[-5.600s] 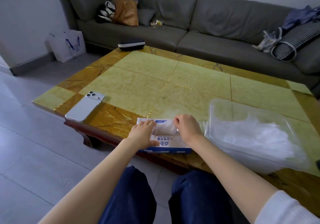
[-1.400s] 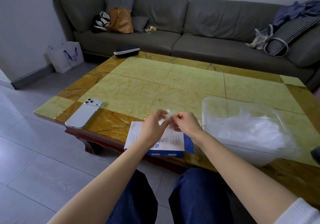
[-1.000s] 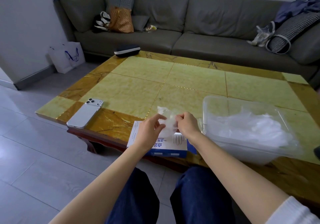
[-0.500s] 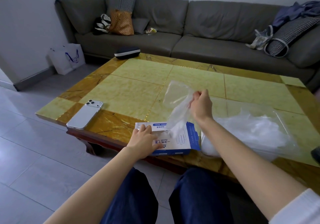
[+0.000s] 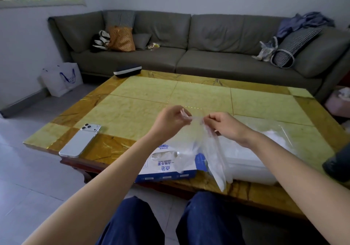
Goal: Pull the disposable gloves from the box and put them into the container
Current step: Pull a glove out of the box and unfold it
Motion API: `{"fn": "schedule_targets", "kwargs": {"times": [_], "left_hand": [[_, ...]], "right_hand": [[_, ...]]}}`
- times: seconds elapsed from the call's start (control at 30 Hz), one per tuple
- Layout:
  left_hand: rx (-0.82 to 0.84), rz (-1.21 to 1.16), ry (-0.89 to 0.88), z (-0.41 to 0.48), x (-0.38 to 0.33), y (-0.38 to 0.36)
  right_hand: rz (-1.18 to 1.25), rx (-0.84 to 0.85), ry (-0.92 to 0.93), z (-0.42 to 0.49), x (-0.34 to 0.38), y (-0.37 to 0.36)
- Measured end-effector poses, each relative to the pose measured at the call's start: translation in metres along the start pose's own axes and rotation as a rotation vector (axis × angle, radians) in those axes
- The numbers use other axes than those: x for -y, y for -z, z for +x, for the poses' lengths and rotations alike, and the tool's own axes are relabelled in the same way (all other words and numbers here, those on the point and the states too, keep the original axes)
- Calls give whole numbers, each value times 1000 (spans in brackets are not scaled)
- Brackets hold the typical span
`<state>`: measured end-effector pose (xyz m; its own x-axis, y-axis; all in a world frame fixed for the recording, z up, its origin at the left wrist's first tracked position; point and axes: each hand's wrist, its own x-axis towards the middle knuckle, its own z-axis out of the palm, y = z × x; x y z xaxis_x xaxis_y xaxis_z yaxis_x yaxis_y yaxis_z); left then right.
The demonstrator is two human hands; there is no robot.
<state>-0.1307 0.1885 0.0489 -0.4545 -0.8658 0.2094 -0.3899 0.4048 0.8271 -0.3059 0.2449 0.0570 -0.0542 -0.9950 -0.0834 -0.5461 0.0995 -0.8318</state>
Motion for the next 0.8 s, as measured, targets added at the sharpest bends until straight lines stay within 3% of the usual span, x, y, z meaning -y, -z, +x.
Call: {"fn": "schedule_targets", "kwargs": {"times": [0.1,0.17,0.23,0.3,0.37,0.5,0.8], "left_hand": [[7,-25,10,9,-17,-5],[36,57,-15,14,-25,-9],[74,121,-30,20,-32,-14],[111,134,-52,25,-39,-19],[157,132,-77,28,-47,-25],[223,210,-91,35,-58,-32],[161,254,-79,70,-66,-45]], "right_hand": [[-225,-169,-10,-2,-10,18],[-177,-276,28,-9,-11,28],[-119,-205,73,-19,-6,30],[-264,-145,94,-28,-3,25],[-387,-190,124,-28,-11,19],[-225,-340,166,-19,-28,30],[-259,-525,106,-6,-37,84]]}}
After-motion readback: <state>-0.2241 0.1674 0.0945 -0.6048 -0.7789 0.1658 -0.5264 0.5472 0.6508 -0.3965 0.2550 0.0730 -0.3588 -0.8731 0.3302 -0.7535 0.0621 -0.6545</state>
